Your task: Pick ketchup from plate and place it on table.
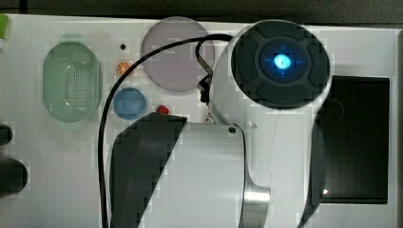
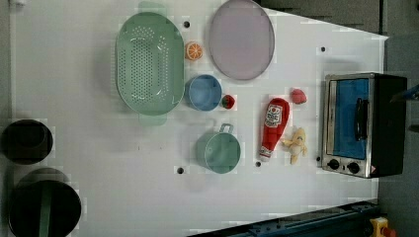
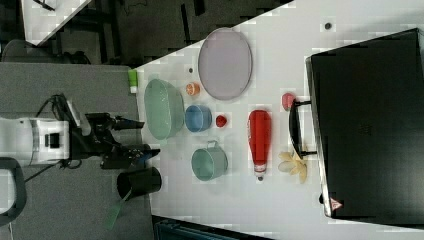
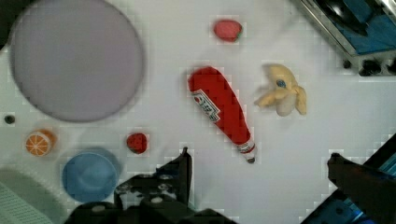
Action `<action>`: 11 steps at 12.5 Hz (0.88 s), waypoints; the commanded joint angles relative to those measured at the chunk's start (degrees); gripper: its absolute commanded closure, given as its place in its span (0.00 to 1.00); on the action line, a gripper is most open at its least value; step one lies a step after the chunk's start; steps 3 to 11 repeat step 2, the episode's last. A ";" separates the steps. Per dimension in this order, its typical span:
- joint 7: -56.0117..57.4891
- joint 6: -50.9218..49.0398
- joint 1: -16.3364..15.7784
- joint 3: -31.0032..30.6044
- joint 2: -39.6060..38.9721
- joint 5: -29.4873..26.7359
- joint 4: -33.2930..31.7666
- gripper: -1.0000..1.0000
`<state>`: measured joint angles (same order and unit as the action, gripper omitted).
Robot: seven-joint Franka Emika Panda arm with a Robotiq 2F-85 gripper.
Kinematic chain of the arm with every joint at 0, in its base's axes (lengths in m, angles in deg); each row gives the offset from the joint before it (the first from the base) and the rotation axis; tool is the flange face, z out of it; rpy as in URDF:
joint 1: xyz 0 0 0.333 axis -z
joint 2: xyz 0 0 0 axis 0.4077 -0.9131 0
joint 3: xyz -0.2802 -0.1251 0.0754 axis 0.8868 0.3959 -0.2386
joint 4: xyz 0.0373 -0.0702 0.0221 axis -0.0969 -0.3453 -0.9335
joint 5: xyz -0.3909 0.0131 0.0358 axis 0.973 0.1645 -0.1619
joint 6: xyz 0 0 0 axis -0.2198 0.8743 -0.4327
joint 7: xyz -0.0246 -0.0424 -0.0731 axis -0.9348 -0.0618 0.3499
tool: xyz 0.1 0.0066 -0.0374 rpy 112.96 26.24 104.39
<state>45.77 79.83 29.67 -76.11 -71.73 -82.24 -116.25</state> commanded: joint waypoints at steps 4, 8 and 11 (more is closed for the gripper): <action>-1.88 0.02 -0.31 -0.47 -0.91 0.33 -0.42 0.00; -1.88 0.02 -0.31 -0.47 -0.91 0.33 -0.42 0.00; -1.88 0.02 -0.31 -0.47 -0.91 0.33 -0.42 0.00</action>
